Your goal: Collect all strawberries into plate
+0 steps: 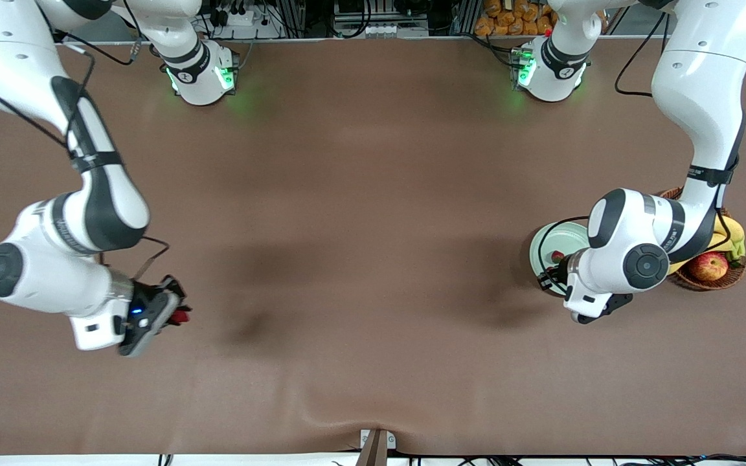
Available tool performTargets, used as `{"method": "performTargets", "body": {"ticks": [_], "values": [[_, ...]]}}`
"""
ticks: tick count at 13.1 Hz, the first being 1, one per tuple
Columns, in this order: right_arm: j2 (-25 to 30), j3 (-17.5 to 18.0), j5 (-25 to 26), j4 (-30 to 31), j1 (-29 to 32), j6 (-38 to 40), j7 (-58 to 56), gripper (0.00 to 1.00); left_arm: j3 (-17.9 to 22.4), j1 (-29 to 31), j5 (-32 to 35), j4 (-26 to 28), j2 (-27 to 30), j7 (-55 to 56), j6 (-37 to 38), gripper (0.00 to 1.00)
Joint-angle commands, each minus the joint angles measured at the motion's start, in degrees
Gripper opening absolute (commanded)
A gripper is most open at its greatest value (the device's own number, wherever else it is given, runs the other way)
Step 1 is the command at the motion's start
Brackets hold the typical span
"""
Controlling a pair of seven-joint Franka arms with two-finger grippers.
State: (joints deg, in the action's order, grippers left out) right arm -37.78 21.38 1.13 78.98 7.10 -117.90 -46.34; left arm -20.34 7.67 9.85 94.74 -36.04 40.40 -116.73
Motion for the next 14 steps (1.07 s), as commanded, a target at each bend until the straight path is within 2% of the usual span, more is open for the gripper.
{"method": "performTargets", "body": {"ticks": [1,5,8,11,14], "values": [[0.96,-0.03,1.42,0.65,-6.19,-0.23,5.98,0.16,-0.4,0.16,1.14,2.02,1.59,-0.5,0.01,0.0],[2.1,-0.03,3.16,0.65,-17.0,-0.4,14.67,0.16,-0.4,1.39,1.14,3.86,1.58,-3.31,-1.39,0.0],[1.4,-0.11,6.6,0.83,-23.96,-4.34,21.89,0.16,-0.4,1.39,1.14,4.48,1.58,-3.49,-2.01,0.0],[-0.1,-0.29,6.96,3.37,-28.7,-11.54,22.78,0.16,-0.4,1.39,1.14,4.4,1.5,-3.49,-2.1,0.0],[-1.67,-0.73,7.22,3.9,-35.29,-13.67,28.57,0.15,-0.4,1.48,1.14,4.22,1.58,-3.66,-2.1,0.0]]}}
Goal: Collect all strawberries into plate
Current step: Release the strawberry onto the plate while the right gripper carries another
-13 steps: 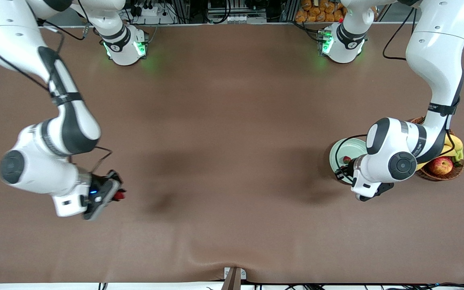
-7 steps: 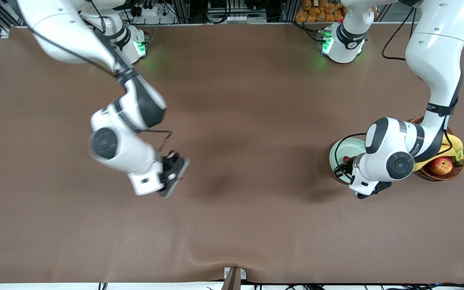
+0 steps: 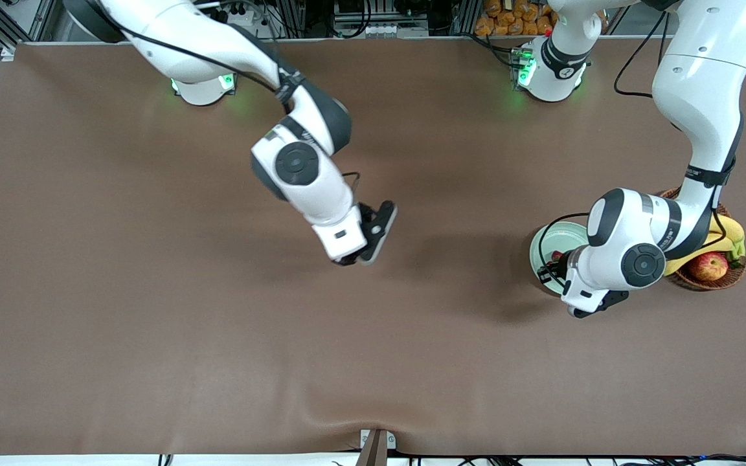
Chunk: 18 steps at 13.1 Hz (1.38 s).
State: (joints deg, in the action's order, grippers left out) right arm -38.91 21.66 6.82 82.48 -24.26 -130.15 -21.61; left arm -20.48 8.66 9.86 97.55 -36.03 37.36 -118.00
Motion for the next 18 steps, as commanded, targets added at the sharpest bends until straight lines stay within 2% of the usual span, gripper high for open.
{"method": "performTargets", "body": {"ticks": [1,3,6,8,10,11,12,13,14,15,16,17,18], "values": [[-1.77,-3.01,1.62,0.4,-6.13,-1.95,4.81,0.15,-0.27,0.83,1.13,1.42,1.67,-0.71,-0.74,0.0],[-4.32,-6.71,1.44,0.32,-9.39,-6.76,5.52,0.16,-0.27,1.19,1.13,1.42,1.76,-0.71,-0.74,0.0],[-7.14,-7.69,1.7,0.32,-10.89,-11.7,8.42,0.16,-0.27,1.28,1.04,1.51,1.58,-1.41,-0.74,0.0],[-7.93,-9.96,1.71,-0.03,-13.87,-12.41,11.05,0.16,-0.27,1.8,1.13,1.59,1.58,-1.41,-0.74,0.0],[-9.42,-12.86,1.71,-0.12,-17.56,-14.68,14.73,0.18,-0.44,2.33,1.13,1.59,1.49,-1.76,-0.74,0.0],[-10.38,-14.35,1.71,-0.12,-19.41,-16.0,16.15,0.23,-0.36,2.33,1.13,1.68,1.32,-2.03,-0.74,0.0],[-10.65,-15.24,1.71,-0.21,-20.47,-16.36,17.46,0.35,-0.35,2.33,1.13,1.77,1.23,-2.03,-0.74,0.0],[-10.83,-15.51,1.71,-0.21,-20.74,-16.36,18.26,0.76,-0.35,2.24,1.13,1.86,1.14,-2.03,-0.74,0.0],[-10.75,-15.51,1.71,-0.21,-20.66,-16.28,18.36,1.0,-0.44,2.33,1.13,1.77,0.88,-2.03,-0.74,0.09],[-10.57,-15.51,1.62,-0.21,-20.4,-16.28,18.36,1.0,-0.36,2.16,1.13,1.77,0.79,-2.03,-0.74,0.4],[-10.31,-15.51,1.53,-0.3,-19.96,-16.19,18.36,1.0,-0.35,2.33,1.04,1.59,0.79,-2.03,-0.74,0.79],[-9.7,-15.51,1.53,-0.3,-19.52,-16.19,18.36,1.0,-0.35,2.51,0.96,1.42,0.7,-2.03,-0.74,1.0],[-9.26,-15.43,1.27,-0.3,-18.56,-15.93,18.27,1.0,-0.44,2.42,0.95,1.42,0.7,-1.94,-0.65,1.0]]}}
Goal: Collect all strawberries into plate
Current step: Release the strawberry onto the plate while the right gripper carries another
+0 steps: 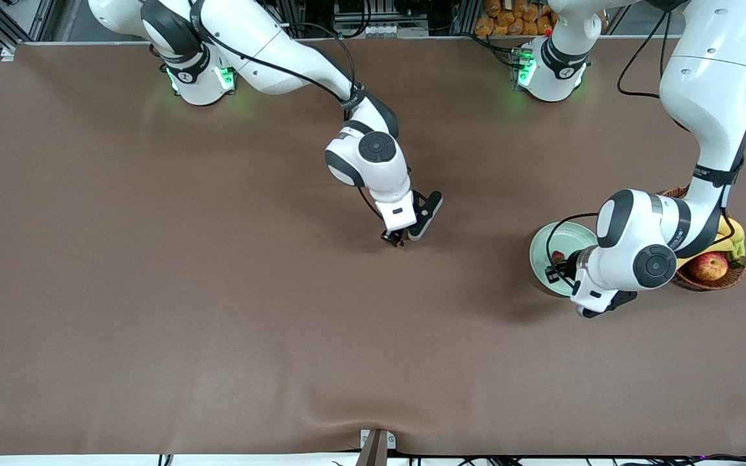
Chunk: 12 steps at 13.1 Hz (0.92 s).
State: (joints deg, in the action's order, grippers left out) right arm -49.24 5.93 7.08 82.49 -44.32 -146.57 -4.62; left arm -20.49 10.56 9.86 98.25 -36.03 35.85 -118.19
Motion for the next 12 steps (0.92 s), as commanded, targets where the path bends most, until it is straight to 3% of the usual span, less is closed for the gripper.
{"method": "performTargets", "body": {"ticks": [1,3,6,9,12], "values": [[2.2,0.39,0.92,-0.05,2.73,1.19,0.94,1.0,-0.43,0.34,0.95,0.63,0.87,-0.43,-0.46,1.0],[5.1,0.57,0.66,0.13,4.93,4.43,0.93,1.0,-0.78,-0.1,0.52,0.45,1.04,0.27,-0.37,1.0],[11.51,0.66,0.57,0.48,8.8,15.48,0.76,1.0,-2.96,-0.54,-0.8,-0.95,1.31,2.81,0.15,1.0],[16.61,0.57,0.57,0.48,12.93,23.06,1.37,1.0,-7.71,-2.55,-0.89,-2.79,0.61,16.48,0.16,1.0],[21.09,0.57,0.57,0.48,19.25,30.0,1.46,1.0,-7.81,-10.44,-1.42,-7.0,-1.85,31.51,0.07,1.0]]}}
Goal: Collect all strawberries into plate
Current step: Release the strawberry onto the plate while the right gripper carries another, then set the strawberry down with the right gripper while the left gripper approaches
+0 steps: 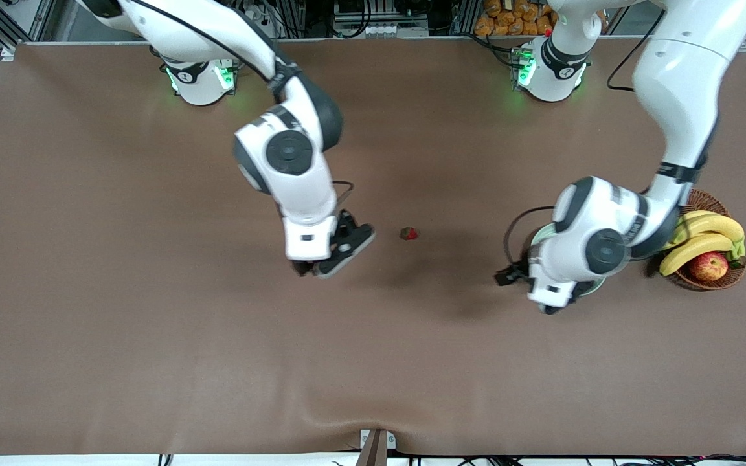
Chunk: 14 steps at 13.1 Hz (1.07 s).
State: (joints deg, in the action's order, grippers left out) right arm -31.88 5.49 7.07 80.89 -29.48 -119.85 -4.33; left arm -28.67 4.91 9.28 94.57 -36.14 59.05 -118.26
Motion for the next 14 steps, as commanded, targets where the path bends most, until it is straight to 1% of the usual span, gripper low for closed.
{"method": "performTargets", "body": {"ticks": [1,3,4,6,8,10,12,14], "values": [[5.32,1.02,0.58,2.17,6.61,5.75,1.17,1.0,0.37,-7.25,-0.84,-3.86,-2.35,13.67,0.14,1.0],[8.57,1.02,0.58,2.17,10.66,11.1,1.08,1.0,0.45,-12.96,-0.84,-5.61,-3.41,23.78,-0.56,1.0],[10.33,0.93,0.58,2.52,12.5,13.48,0.91,1.0,0.45,-14.82,-0.92,-5.71,-3.59,28.96,-0.91,1.0],[15.77,0.84,0.49,6.62,16.28,15.17,0.99,1.0,0.45,-15.89,-0.75,-4.41,-3.76,38.73,-5.12,1.0],[20.96,0.84,0.06,10.59,19.89,16.13,1.17,1.0,0.72,-19.21,-0.14,-3.61,-4.29,44.02,-5.57,1.0],[22.99,0.67,-1.26,10.43,23.05,21.22,1.08,1.0,1.59,-21.25,0.65,-2.64,-4.56,48.77,-5.57,1.0],[25.1,-1.43,-2.75,10.43,24.56,23.69,0.73,1.0,1.77,-21.34,0.66,-2.29,-5.86,49.58,-5.84,1.0],[26.86,-4.24,-3.37,10.43,24.65,25.62,0.55,1.0,2.04,-21.08,0.74,0.77,-5.88,50.46,-10.47,1.0]]}}
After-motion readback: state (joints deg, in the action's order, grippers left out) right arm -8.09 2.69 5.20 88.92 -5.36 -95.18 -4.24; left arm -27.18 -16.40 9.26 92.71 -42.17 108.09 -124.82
